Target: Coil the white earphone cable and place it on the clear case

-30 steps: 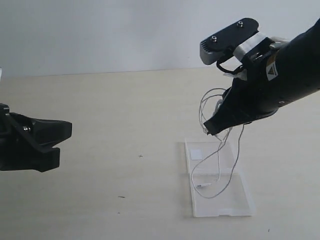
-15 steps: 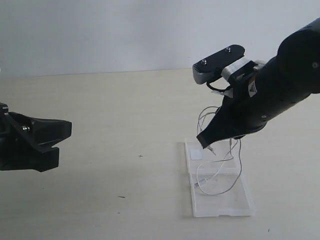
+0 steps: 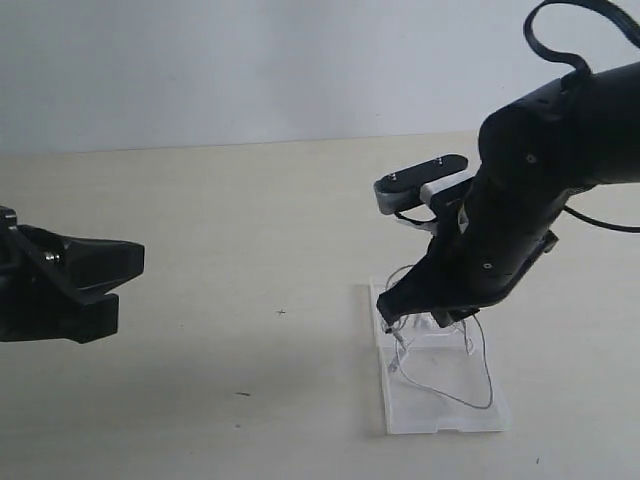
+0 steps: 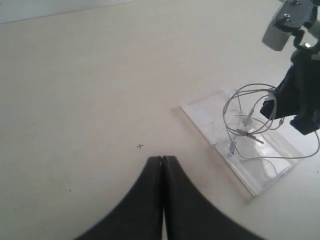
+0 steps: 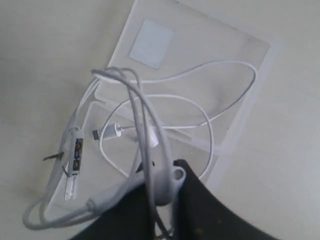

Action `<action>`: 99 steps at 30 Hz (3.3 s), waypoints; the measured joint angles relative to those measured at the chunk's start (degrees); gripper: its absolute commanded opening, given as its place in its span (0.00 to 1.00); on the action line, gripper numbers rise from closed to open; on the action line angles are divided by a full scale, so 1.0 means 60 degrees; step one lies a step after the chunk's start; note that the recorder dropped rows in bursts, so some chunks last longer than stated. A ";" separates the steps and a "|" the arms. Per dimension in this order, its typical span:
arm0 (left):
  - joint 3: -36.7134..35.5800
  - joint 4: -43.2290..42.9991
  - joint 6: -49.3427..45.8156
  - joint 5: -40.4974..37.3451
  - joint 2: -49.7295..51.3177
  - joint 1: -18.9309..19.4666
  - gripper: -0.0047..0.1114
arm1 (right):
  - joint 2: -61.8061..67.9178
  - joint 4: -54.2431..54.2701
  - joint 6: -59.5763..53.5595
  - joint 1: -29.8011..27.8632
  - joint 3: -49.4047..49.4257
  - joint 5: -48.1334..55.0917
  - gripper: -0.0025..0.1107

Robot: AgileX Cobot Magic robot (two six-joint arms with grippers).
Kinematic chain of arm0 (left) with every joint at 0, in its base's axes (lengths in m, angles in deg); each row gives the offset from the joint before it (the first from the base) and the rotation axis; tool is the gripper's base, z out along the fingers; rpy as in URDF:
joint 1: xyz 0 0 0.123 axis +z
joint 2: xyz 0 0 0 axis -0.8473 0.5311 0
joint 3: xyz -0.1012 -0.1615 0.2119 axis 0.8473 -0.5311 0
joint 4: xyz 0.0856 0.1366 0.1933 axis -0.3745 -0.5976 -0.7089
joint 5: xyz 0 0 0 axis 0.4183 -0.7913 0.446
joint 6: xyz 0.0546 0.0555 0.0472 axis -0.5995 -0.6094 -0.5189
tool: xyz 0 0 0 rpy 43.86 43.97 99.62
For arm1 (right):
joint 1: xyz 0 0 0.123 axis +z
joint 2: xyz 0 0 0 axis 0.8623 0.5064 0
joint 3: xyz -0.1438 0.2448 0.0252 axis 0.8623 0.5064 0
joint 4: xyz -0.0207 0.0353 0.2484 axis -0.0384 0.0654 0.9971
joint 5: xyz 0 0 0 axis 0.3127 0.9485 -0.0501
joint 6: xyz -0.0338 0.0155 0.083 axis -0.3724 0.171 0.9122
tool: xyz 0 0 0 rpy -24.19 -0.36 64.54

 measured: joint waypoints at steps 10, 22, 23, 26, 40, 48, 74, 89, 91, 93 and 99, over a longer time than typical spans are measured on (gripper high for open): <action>-0.0516 0.0000 0.0041 -0.0192 0.0000 0.0000 0.04 | 0.1626 0.0314 -0.0052 0.0000 -0.0978 0.1028 0.18; -0.0941 0.0000 0.0058 -0.0291 0.0000 0.0000 0.04 | 0.1626 0.0426 -0.0052 0.0000 -0.1554 0.2105 0.48; -0.0941 0.0000 0.0058 -0.0308 0.0000 0.0000 0.04 | 0.1626 0.0473 -0.0052 0.0000 -0.1657 0.2297 0.48; -0.0941 0.0000 0.0058 -0.0328 0.0000 0.0000 0.04 | 0.1626 0.0656 -0.0052 0.0000 -0.2026 0.3062 0.48; -0.0941 0.0000 0.0058 -0.0404 0.0000 0.0000 0.04 | 0.1626 0.0379 -0.0296 0.0000 -0.2937 0.4610 0.48; -0.0941 0.0000 0.0058 -0.0445 0.0000 0.0000 0.04 | 0.1216 -0.0573 -0.0312 0.0000 -0.2959 0.4627 0.48; -0.0941 0.0000 0.0058 -0.4300 0.0000 0.0000 0.04 | -0.6244 -0.0878 0.0036 0.0000 -0.1020 0.4704 0.02; -0.0941 0.0015 0.0058 -0.4300 0.0000 0.0000 0.04 | -0.8677 -0.0854 0.0058 0.0000 -0.0932 0.4680 0.02; -0.0941 0.0015 0.0058 -0.4300 0.0000 0.0000 0.04 | -0.9359 -0.0847 0.0058 -0.0020 -0.0932 0.4632 0.02; -0.0941 0.0015 0.0058 -0.4300 0.0000 0.0000 0.04 | -1.0182 -0.0704 0.0058 -0.0224 -0.0932 0.4181 0.02; -0.0941 0.0015 0.0058 -0.4300 0.0000 0.0000 0.04 | -1.2503 0.0188 0.0058 -0.1743 -0.0139 0.2510 0.02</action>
